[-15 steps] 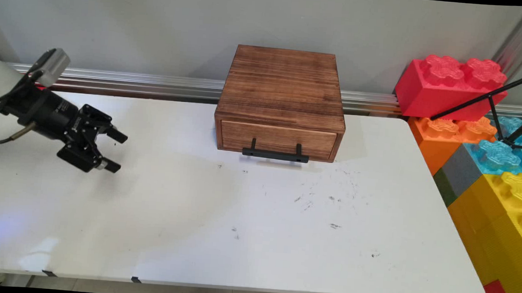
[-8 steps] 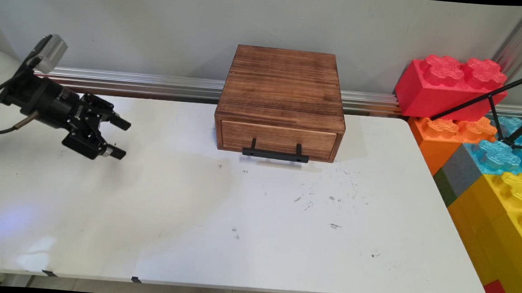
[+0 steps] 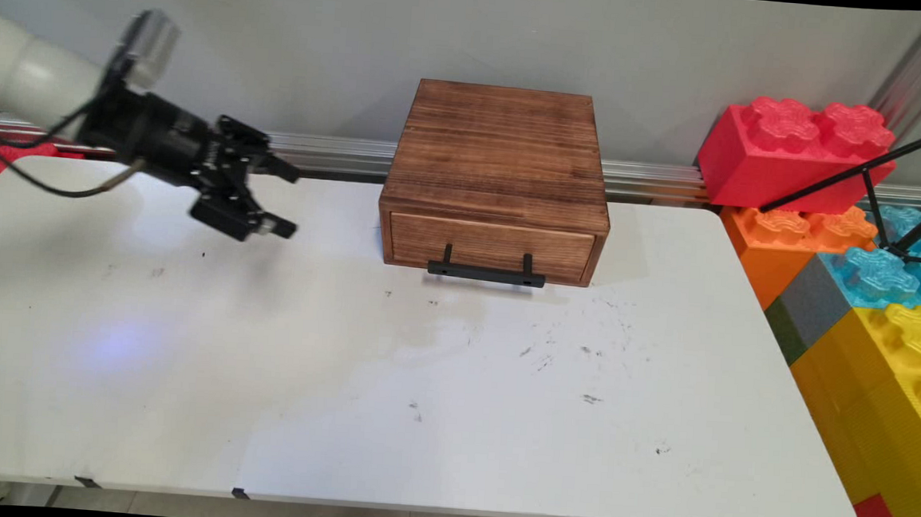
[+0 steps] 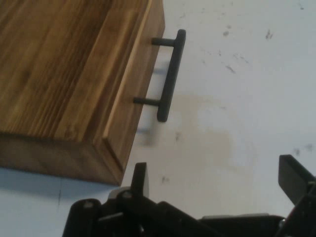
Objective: Open the drawer
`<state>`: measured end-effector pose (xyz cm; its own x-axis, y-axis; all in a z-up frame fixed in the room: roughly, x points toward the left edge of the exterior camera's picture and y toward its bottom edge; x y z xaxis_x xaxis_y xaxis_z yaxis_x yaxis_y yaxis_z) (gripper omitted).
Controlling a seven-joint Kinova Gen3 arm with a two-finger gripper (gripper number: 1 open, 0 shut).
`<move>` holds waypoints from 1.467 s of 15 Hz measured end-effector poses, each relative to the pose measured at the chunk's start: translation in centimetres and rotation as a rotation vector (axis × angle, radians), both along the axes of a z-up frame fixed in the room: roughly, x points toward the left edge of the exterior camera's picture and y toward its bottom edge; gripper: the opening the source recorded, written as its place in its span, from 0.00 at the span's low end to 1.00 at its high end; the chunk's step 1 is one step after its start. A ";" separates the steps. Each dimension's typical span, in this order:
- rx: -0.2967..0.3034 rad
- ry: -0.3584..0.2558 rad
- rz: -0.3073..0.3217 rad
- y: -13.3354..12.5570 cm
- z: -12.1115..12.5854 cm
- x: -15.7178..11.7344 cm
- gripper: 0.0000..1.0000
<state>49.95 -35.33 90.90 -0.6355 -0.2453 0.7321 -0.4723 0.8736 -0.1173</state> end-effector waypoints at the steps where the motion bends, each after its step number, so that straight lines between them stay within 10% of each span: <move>1: 0.007 -0.011 -0.007 -0.8 -0.1 -1.2 1.00; 11: 0.129 -0.127 -0.028 -8.8 -2.7 -13.4 1.00; 22: 0.143 -0.261 -0.014 -10.7 -2.2 -21.5 1.00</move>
